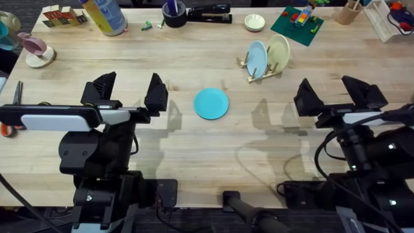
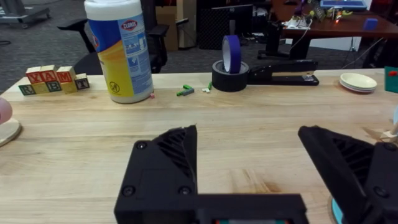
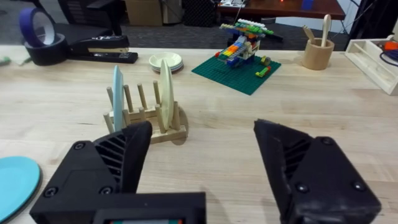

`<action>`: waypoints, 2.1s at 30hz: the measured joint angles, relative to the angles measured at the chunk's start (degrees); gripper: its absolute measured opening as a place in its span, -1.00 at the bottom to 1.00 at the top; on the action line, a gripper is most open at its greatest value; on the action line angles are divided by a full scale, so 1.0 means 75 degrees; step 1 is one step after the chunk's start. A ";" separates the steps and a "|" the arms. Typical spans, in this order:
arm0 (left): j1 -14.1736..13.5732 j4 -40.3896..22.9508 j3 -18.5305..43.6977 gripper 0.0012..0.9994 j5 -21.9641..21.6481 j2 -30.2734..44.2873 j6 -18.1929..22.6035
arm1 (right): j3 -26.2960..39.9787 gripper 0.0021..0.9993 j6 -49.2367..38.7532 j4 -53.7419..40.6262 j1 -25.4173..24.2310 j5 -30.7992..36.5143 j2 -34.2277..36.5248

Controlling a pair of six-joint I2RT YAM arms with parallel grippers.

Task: Pick up the plates from the table one by one and place each into a slot on the dish rack.

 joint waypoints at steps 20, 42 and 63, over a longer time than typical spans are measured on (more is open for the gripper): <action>0.0000 -0.0003 0.0000 0.99 0.0000 -0.0002 0.0029 | 0.0017 0.99 0.0003 -0.0160 0.0000 0.0000 0.0000; 0.0000 -0.3051 0.3604 0.99 0.0035 0.0460 0.0227 | 0.3318 0.99 -0.0100 -0.2688 0.0000 -0.0003 0.0244; 0.0000 -0.8856 1.1385 0.99 0.0466 0.5569 -0.0203 | 1.0063 0.98 -0.0468 -0.8213 0.0000 -0.0006 0.5515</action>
